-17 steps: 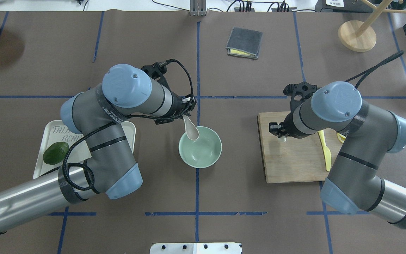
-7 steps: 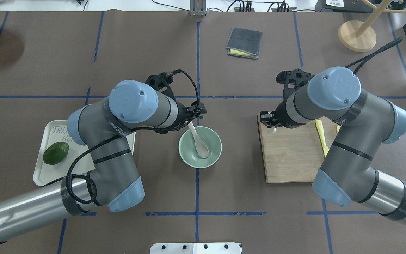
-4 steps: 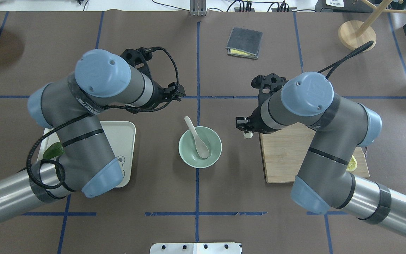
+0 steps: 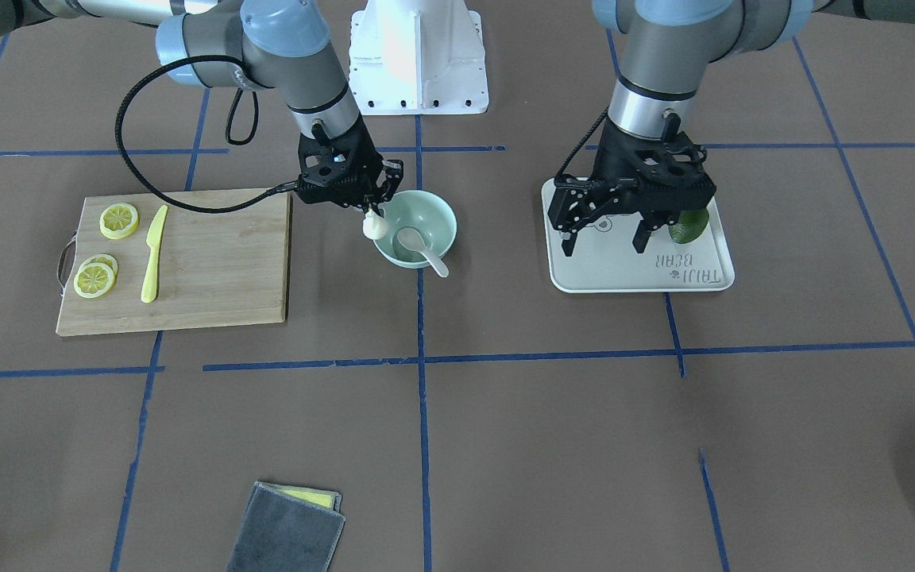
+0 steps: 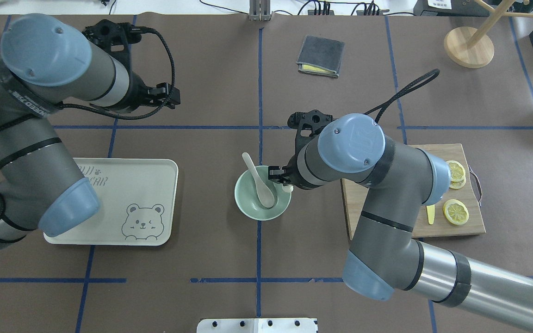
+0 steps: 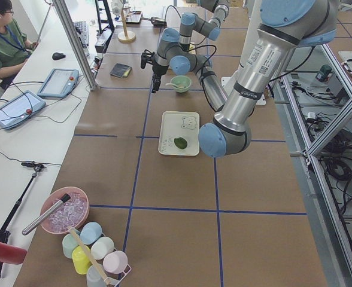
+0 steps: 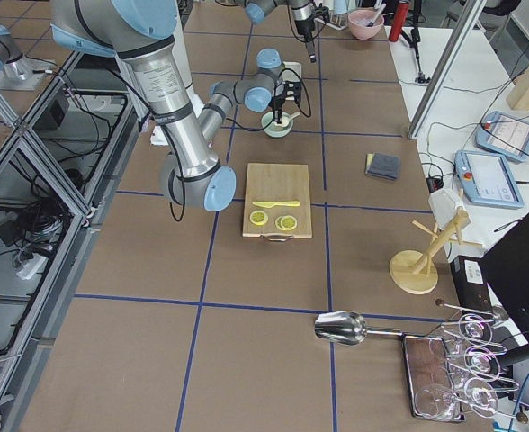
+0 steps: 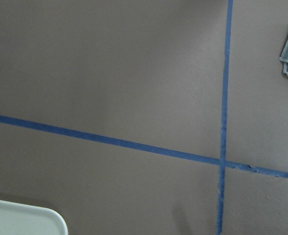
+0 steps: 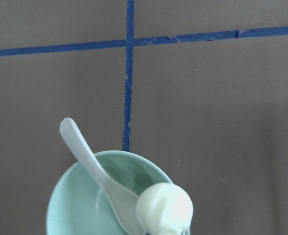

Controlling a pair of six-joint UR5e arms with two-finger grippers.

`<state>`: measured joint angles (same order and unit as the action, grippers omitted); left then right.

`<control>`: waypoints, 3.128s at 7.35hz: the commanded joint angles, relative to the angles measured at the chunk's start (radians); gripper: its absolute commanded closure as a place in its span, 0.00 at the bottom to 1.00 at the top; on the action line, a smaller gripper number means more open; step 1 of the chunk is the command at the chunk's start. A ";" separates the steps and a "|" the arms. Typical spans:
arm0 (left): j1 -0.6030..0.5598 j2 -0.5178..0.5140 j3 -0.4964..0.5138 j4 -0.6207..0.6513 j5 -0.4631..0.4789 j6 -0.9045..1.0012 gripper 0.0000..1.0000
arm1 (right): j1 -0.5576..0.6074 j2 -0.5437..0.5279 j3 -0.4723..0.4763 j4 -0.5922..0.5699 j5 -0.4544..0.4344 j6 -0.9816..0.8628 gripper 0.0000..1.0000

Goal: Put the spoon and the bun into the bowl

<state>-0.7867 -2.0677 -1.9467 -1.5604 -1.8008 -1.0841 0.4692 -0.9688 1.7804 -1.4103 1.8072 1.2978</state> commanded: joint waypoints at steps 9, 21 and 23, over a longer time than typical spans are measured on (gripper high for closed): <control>-0.432 0.224 0.037 -0.010 -0.214 0.722 0.00 | -0.034 0.107 -0.081 0.001 -0.031 0.074 0.00; -0.730 0.448 0.293 -0.013 -0.548 1.188 0.00 | 0.521 -0.311 0.192 -0.251 0.348 -0.666 0.00; -0.730 0.449 0.292 -0.015 -0.549 1.192 0.00 | 0.647 -0.437 0.191 -0.249 0.385 -0.878 0.00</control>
<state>-1.5164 -1.6203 -1.6546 -1.5742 -2.3477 0.1041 1.0309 -1.3261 1.9720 -1.6601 2.1673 0.5615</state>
